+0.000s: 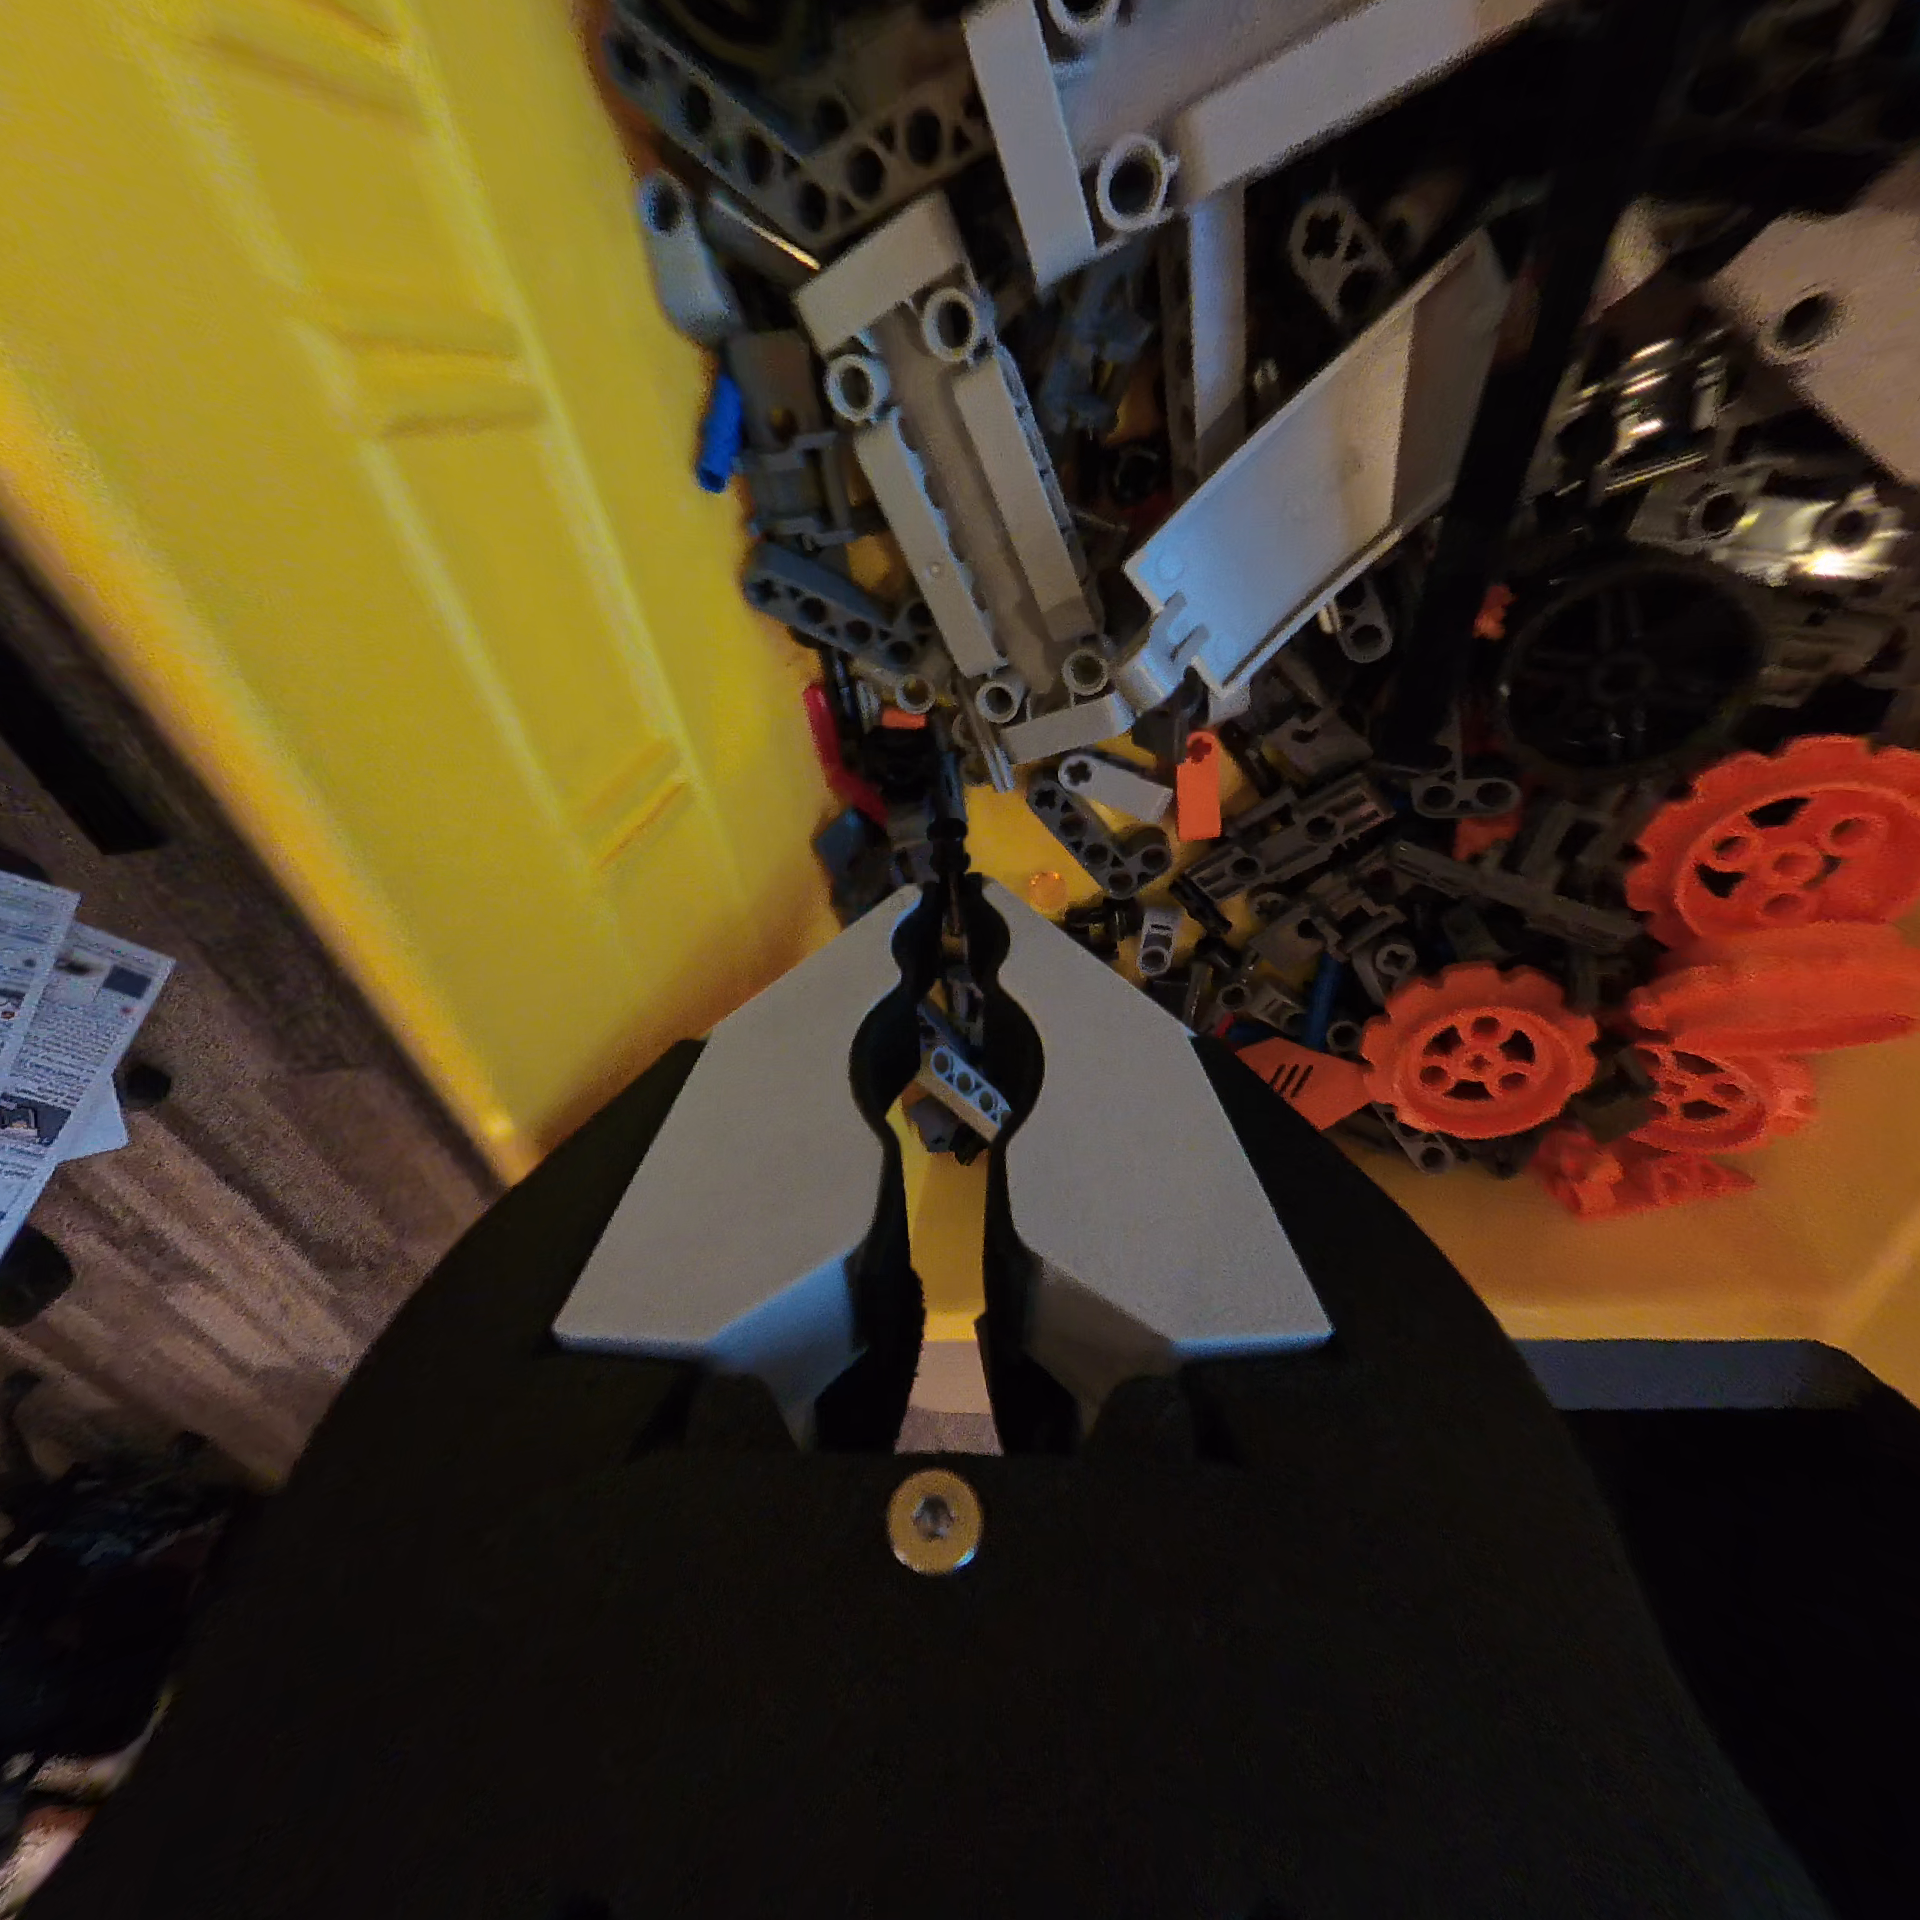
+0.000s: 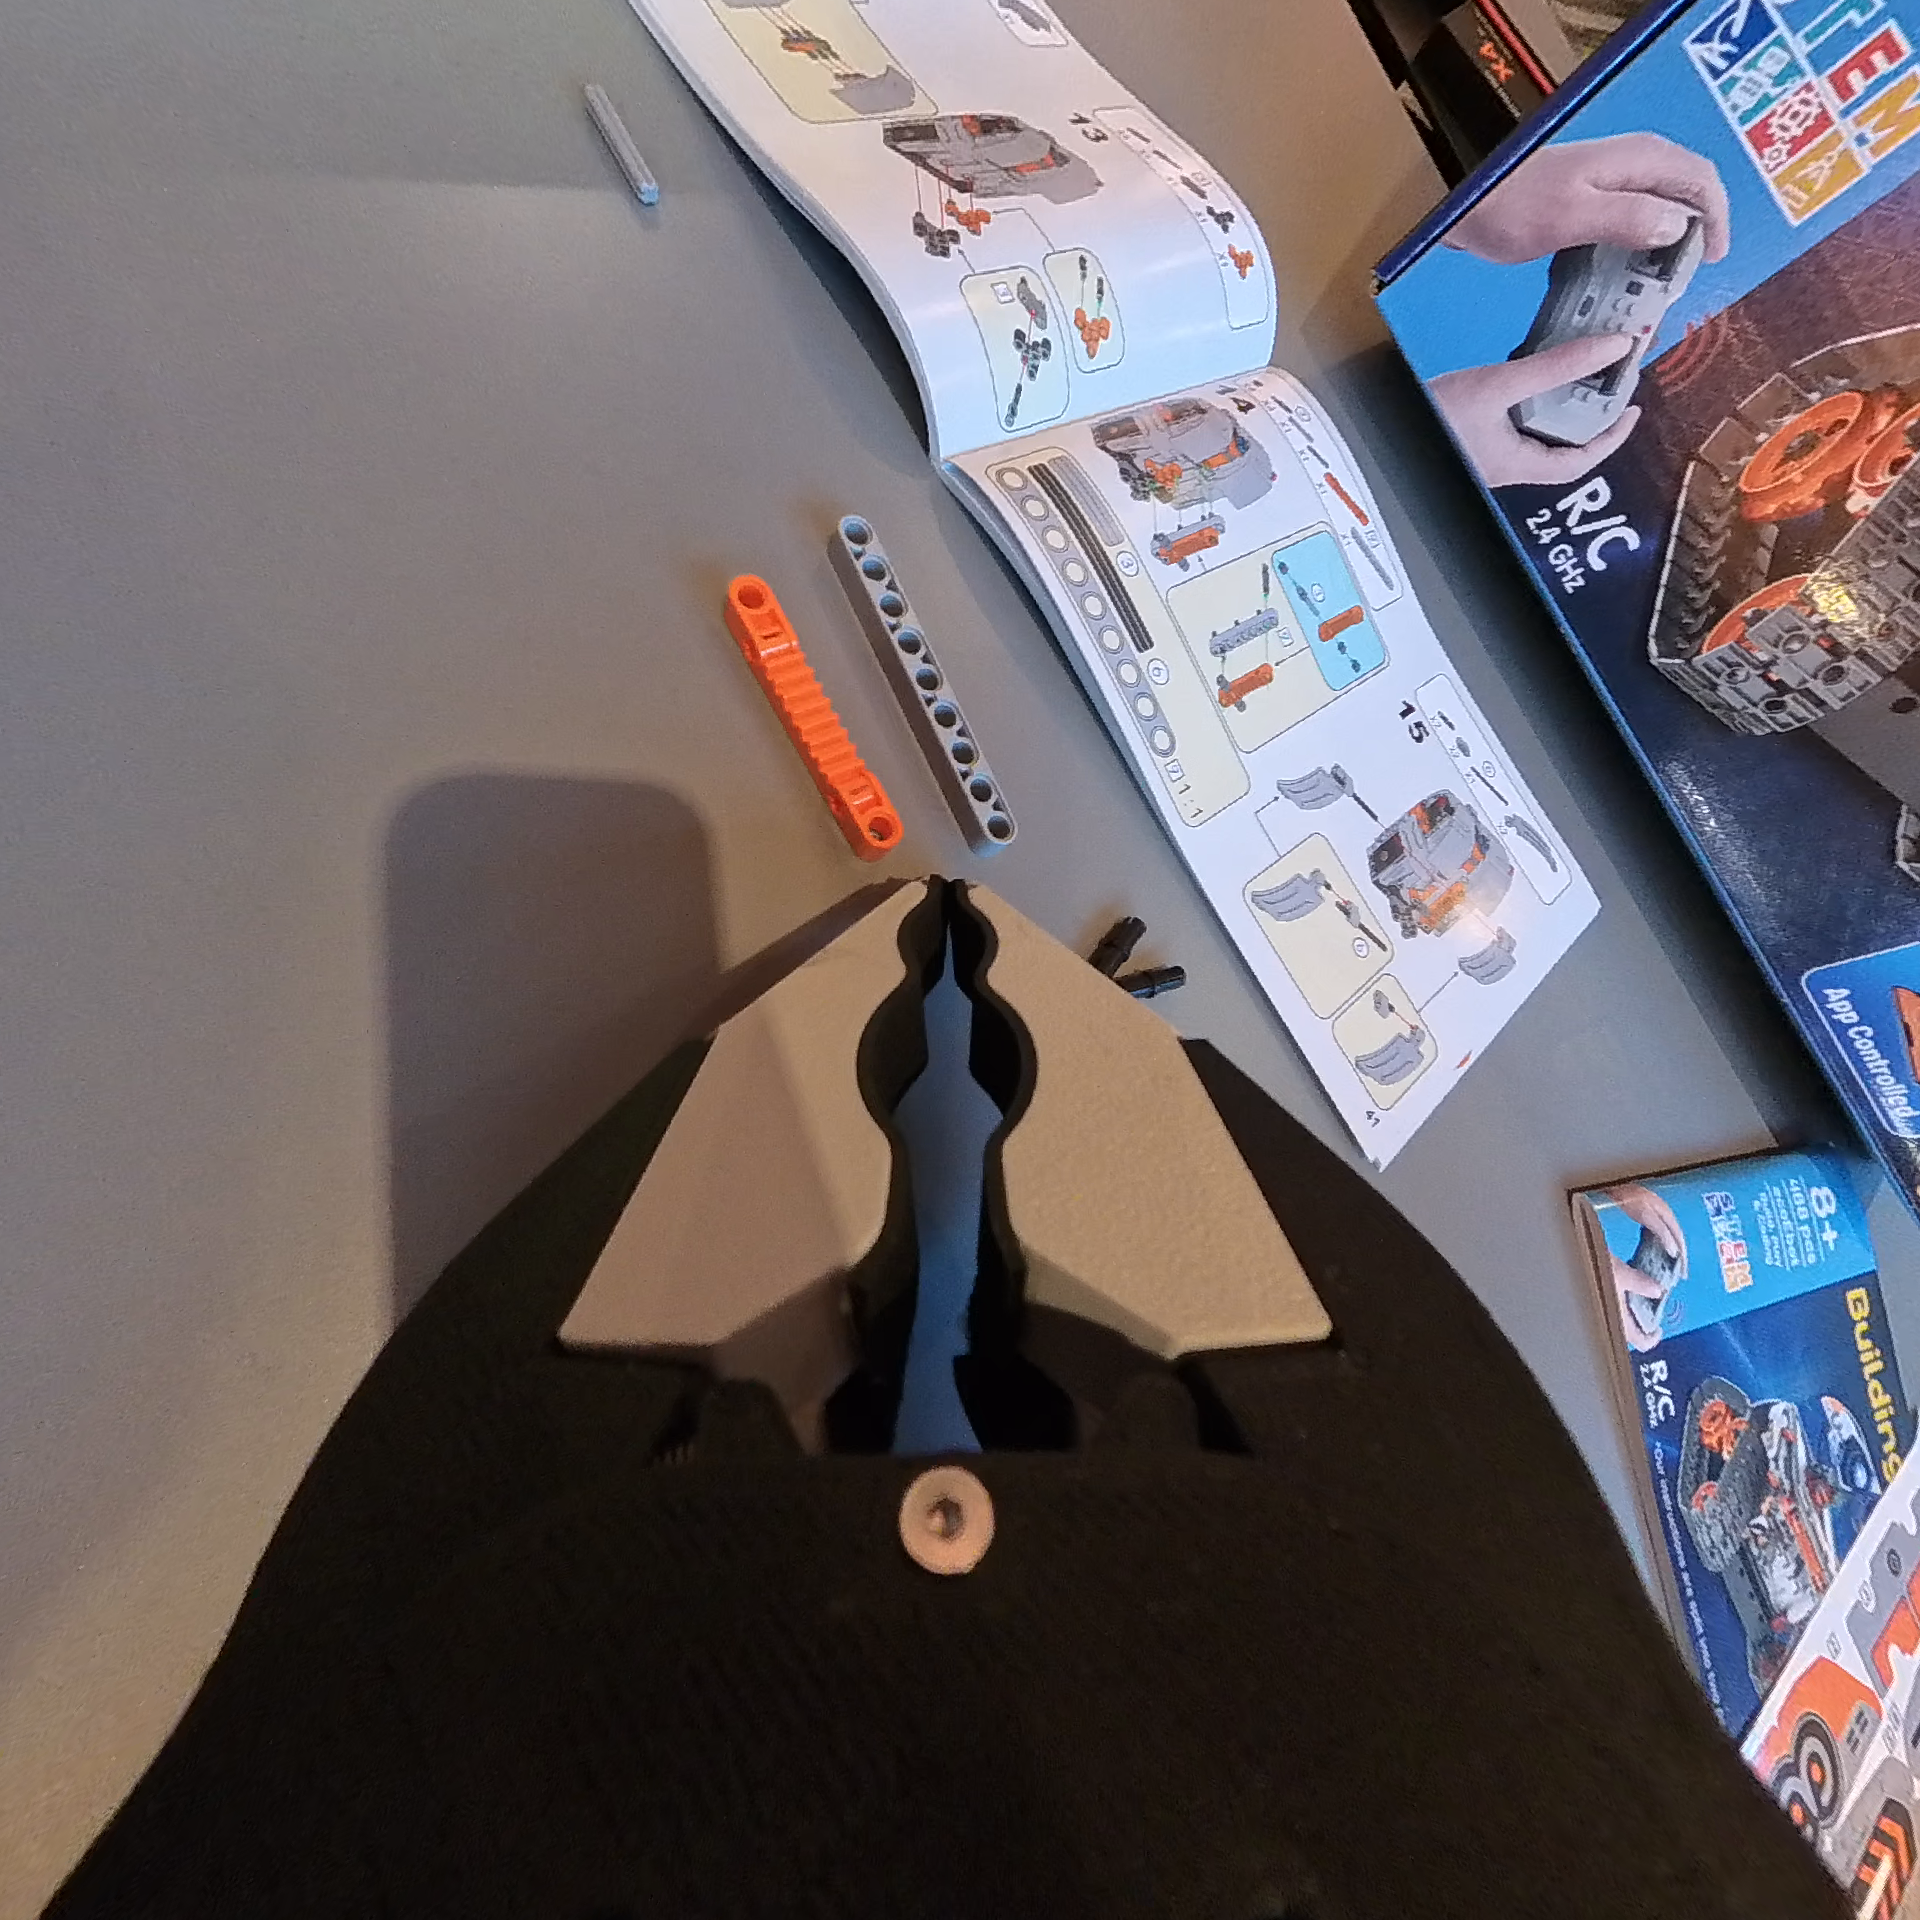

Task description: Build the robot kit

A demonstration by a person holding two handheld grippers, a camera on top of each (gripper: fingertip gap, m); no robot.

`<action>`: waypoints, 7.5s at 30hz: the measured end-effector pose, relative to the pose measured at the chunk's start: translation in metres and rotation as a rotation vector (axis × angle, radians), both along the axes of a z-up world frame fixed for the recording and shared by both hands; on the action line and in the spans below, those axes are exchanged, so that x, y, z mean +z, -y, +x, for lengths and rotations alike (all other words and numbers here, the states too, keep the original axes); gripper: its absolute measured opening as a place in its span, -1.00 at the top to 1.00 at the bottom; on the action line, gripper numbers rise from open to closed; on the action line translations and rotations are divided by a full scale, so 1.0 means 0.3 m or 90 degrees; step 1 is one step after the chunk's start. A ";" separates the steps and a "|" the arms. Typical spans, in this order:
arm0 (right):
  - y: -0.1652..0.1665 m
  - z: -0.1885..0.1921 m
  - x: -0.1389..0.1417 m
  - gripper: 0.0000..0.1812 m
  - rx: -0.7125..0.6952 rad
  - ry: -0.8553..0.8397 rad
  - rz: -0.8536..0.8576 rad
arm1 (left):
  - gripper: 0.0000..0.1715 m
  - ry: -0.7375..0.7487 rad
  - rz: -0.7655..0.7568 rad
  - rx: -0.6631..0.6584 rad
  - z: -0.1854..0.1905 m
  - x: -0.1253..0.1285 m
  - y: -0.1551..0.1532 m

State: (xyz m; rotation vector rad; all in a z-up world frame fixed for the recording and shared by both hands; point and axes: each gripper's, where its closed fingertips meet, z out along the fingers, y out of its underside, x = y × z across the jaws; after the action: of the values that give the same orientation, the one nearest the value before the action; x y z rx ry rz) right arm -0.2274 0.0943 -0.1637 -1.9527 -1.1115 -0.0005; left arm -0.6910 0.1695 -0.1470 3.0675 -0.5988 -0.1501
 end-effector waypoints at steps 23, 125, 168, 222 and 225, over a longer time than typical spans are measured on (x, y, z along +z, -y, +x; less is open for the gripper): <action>0.125 -0.071 0.021 1.00 0.133 0.149 0.056 | 0.99 0.342 0.084 -0.374 1.092 0.175 0.209; 0.018 0.081 0.018 1.00 0.010 0.153 0.072 | 0.66 0.244 0.169 0.005 0.105 0.249 -0.044; 0.035 0.064 0.010 1.00 0.032 0.157 0.069 | 1.00 0.126 -0.005 -0.001 0.102 -0.039 -0.135; 0.044 0.058 0.010 1.00 0.041 0.164 0.069 | 0.10 0.049 -0.246 0.149 0.053 -0.003 0.216; 0.044 0.058 0.010 1.00 0.041 0.161 0.067 | 0.04 0.023 -0.280 0.140 0.054 -0.041 0.211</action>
State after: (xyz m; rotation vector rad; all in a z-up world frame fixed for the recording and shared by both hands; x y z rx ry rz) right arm -0.2100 0.0812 -0.1607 -1.8575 -1.3116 -0.2727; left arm -0.6747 0.1062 -0.1593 2.6840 -0.2469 0.0372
